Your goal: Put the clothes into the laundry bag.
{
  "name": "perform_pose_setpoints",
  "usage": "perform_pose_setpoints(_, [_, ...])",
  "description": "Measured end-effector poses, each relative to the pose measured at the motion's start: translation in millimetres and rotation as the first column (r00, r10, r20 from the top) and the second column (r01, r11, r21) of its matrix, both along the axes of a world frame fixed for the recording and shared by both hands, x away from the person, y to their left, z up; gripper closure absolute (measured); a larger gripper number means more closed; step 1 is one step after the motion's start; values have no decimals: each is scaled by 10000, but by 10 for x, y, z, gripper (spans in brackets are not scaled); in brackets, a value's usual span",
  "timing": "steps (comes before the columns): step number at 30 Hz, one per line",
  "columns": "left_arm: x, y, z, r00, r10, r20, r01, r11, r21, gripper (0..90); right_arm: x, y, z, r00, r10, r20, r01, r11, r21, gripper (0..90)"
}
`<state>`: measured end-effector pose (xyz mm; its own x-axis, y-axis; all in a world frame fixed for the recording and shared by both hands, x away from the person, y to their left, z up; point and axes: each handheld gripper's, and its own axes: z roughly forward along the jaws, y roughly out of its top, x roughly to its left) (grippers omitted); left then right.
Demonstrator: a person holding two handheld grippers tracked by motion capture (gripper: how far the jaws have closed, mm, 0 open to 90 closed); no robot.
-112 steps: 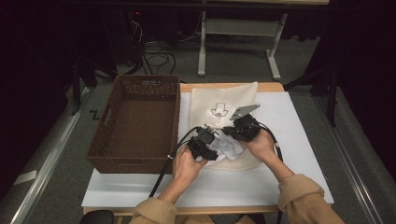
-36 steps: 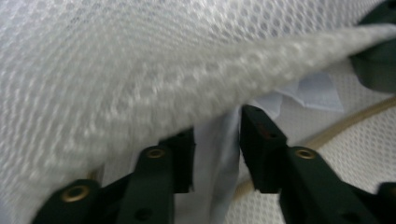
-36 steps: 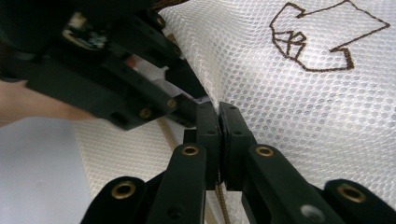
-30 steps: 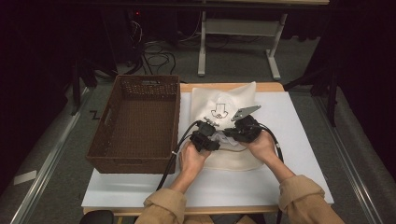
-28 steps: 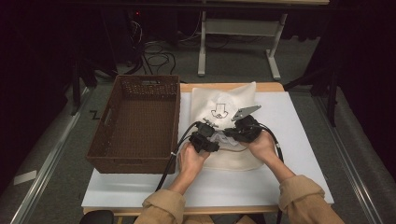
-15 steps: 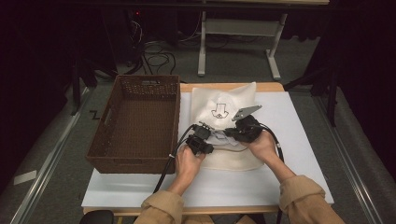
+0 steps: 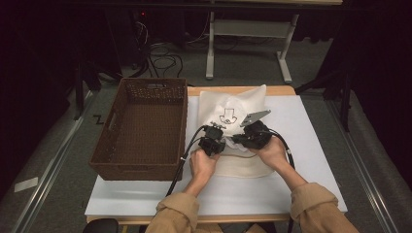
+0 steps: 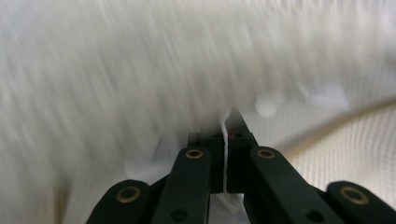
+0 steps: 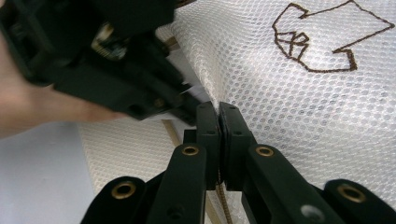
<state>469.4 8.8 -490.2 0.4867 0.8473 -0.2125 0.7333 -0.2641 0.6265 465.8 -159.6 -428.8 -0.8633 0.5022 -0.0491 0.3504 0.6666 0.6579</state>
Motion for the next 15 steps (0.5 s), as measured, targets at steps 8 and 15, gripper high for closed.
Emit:
perform_pose_setpoints(8, [247, -94, 8, 9977, 553, 388, -548, 9984, -144, 883, -12, 19, -19, 9998, -38, -190, 38, 10000, -22, 887])
perform_pose_setpoints(15, [91, -93, 28, 9980, -400, 486, 363, 9965, 756, 635, 27, 17, -57, 9997, -4, -247, 1, 9999, -125, 887])
